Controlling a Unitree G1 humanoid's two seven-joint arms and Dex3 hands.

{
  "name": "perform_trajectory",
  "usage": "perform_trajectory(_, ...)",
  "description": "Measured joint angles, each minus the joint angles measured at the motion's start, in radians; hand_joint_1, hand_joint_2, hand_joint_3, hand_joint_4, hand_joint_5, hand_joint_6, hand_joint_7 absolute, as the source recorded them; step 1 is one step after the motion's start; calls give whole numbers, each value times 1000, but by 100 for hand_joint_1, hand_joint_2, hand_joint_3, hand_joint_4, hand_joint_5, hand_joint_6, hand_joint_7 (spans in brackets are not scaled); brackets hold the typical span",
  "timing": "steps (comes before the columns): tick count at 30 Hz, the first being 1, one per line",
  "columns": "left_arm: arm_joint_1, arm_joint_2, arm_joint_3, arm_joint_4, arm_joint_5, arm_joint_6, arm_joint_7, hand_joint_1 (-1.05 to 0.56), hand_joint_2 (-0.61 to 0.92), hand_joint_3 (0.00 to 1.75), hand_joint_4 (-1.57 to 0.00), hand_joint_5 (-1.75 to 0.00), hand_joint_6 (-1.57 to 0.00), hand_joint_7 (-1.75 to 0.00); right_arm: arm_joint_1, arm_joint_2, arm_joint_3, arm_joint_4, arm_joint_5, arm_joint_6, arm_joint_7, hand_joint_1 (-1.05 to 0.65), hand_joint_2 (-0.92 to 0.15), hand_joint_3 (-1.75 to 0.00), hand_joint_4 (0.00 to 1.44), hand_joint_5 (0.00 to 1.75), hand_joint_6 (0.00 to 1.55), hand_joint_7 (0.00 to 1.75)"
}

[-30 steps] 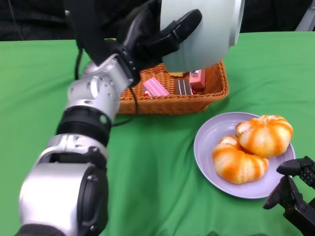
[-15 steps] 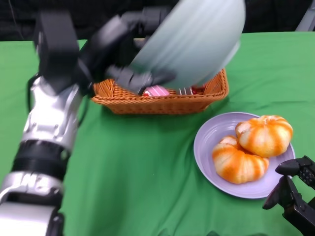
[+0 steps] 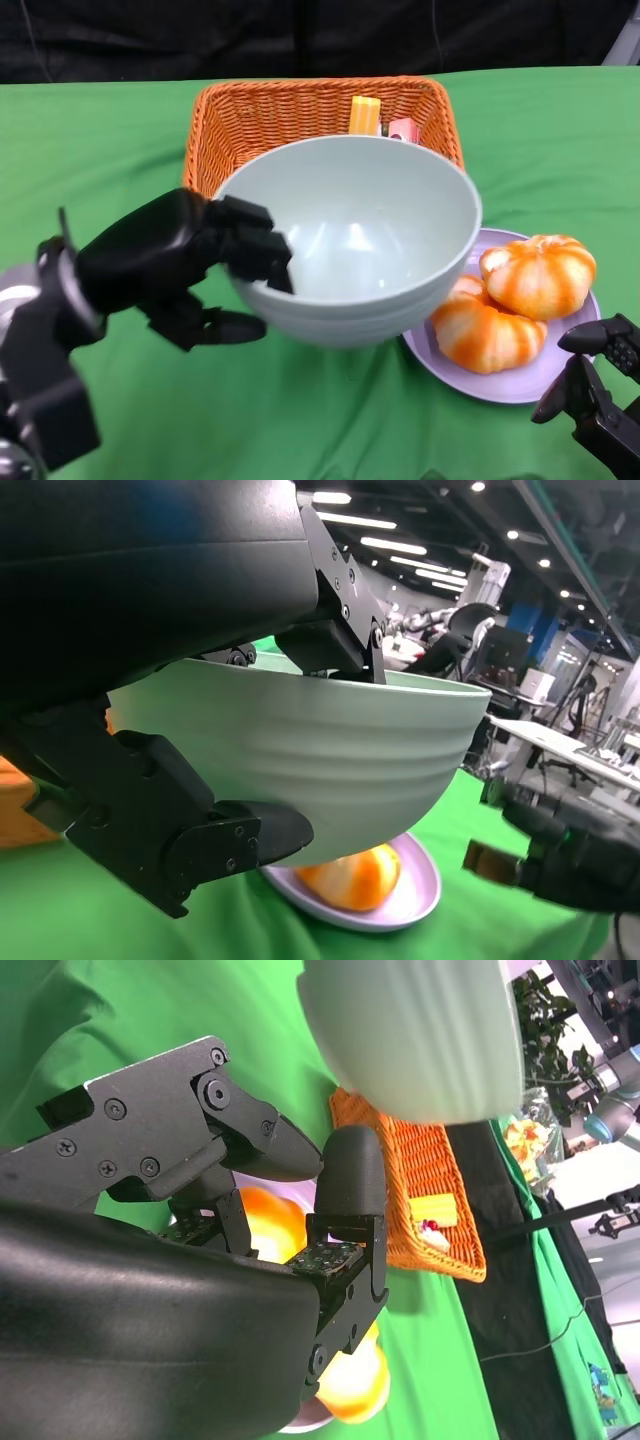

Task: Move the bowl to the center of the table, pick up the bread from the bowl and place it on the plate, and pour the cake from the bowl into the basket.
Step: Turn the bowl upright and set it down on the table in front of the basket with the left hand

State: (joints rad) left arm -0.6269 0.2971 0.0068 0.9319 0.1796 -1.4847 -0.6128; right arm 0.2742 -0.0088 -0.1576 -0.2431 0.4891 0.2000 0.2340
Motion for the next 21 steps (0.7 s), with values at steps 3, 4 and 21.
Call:
perform_trajectory(3, 20, 18, 31, 34, 69, -79, 49, -5, 46, 113, -78, -170, -89, -119, 0, -1, 0, 0, 0, 3, 0, -7, -74, -94, 63, 175, 54, 149)
perform_trajectory(4, 26, 23, 44, 41, 97, -88, 64, -4, 46, 113, -78, -170, -89, -119, -1, -1, 0, -1, 0, 7, 0, -7, -73, -94, 63, 175, 54, 150)
perform_trajectory(21, 174, 122, 80, -92, 973, 58, 858, -10, 84, 8, -76, -175, -71, -153, 0, -2, 0, -18, 0, 29, -2, -7, -71, -97, 63, 175, 55, 150)
